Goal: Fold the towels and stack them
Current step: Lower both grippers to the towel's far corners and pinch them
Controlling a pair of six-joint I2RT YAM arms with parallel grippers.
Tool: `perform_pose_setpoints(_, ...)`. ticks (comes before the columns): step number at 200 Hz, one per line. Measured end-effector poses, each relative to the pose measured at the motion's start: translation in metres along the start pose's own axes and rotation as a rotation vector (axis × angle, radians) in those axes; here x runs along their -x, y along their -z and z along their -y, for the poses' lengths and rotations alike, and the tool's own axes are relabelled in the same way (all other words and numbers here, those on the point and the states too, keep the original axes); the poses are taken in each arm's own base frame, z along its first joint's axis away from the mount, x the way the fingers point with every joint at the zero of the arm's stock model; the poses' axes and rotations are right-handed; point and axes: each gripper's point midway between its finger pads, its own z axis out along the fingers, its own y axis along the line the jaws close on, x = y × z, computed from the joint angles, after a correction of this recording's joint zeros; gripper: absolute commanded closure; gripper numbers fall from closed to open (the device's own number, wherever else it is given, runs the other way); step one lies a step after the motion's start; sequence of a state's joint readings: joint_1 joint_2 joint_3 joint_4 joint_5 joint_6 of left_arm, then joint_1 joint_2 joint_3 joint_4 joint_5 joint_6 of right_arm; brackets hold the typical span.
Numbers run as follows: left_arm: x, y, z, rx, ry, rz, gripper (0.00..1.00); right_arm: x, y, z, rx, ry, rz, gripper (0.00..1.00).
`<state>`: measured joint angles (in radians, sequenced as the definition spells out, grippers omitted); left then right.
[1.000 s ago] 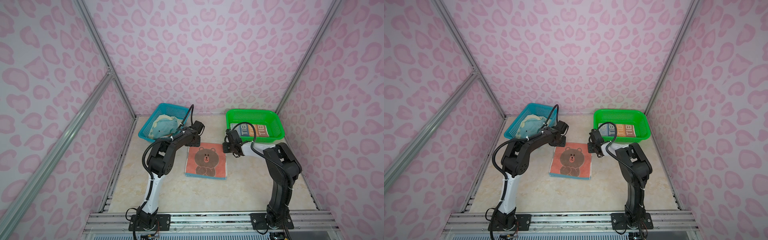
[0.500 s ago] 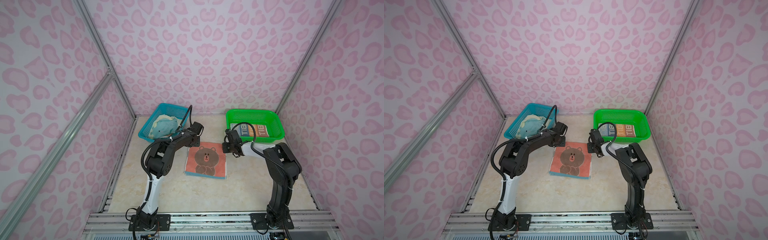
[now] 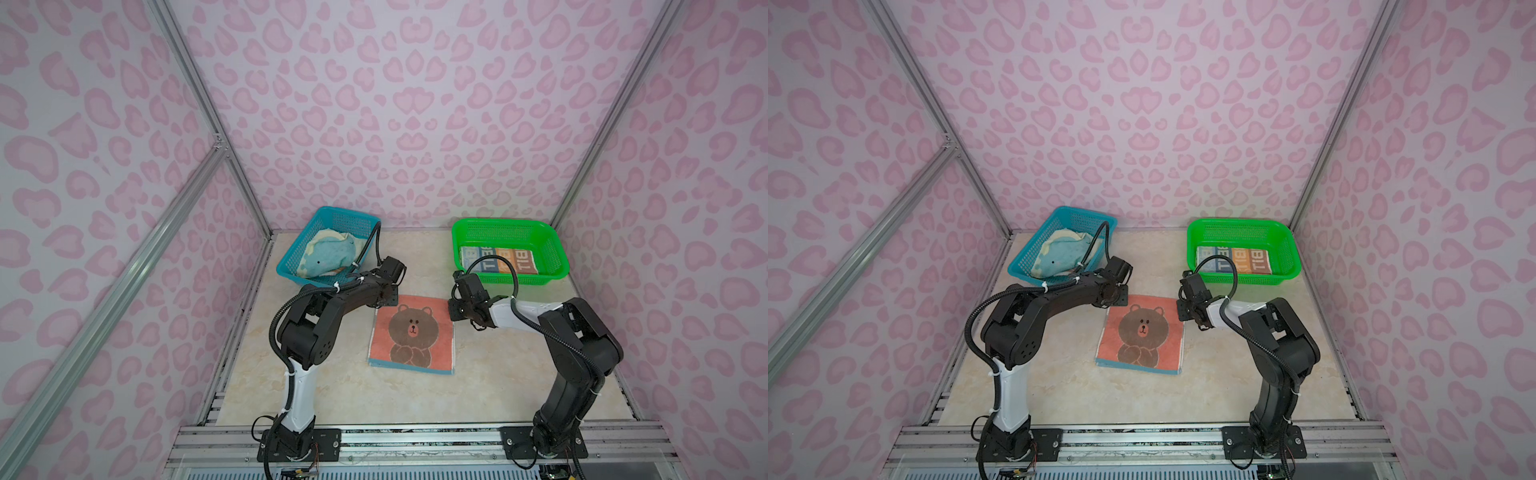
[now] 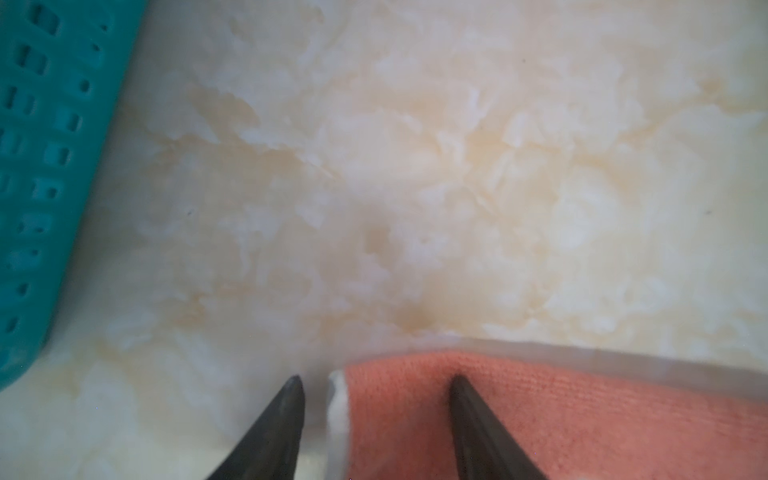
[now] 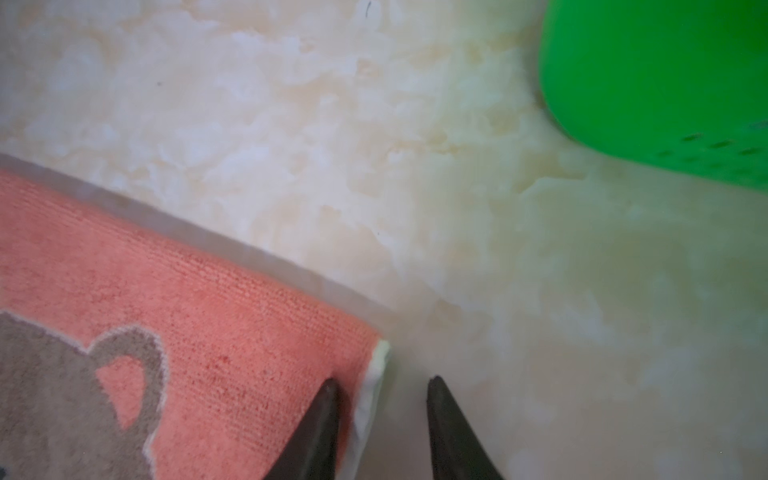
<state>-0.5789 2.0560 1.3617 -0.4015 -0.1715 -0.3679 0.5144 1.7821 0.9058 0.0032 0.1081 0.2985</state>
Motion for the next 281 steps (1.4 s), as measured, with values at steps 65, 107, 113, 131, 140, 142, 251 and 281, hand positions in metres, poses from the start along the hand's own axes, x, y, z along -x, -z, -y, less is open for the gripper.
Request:
perform_pose_setpoints(65, -0.011, 0.016, -0.001, 0.017, -0.034, -0.087, 0.31, 0.021, 0.011, 0.003, -0.016, 0.014, 0.007, 0.63)
perform_pose_setpoints(107, 0.0, 0.023, -0.003, 0.002, -0.02, -0.094, 0.33, 0.031, 0.007, 0.002, -0.013, 0.024, 0.013, 0.64)
perform_pose_setpoints(113, 0.0, 0.023, -0.002, -0.004, -0.018, -0.093, 0.33, 0.03, 0.005, 0.002, -0.012, 0.027, 0.008, 0.64)
perform_pose_setpoints(131, -0.001, 0.023, -0.003, -0.011, -0.014, -0.103, 0.35, 0.024, -0.002, 0.001, -0.006, 0.028, -0.016, 0.64)
perform_pose_setpoints(140, -0.002, 0.023, -0.001, -0.021, -0.013, -0.109, 0.36, 0.019, -0.006, 0.001, -0.004, 0.029, -0.032, 0.64)
perform_pose_setpoints(142, -0.002, 0.023, 0.0, -0.023, -0.013, -0.109, 0.36, 0.018, -0.007, 0.001, -0.005, 0.029, -0.036, 0.64)
perform_pose_setpoints(251, -0.006, 0.005, 0.012, -0.061, -0.002, -0.139, 0.63, 0.018, -0.015, -0.009, 0.033, 0.023, -0.014, 0.79)
perform_pose_setpoints(281, 0.0, 0.001, 0.014, -0.063, 0.002, -0.117, 0.73, 0.019, -0.016, -0.012, 0.049, 0.023, -0.011, 0.91)
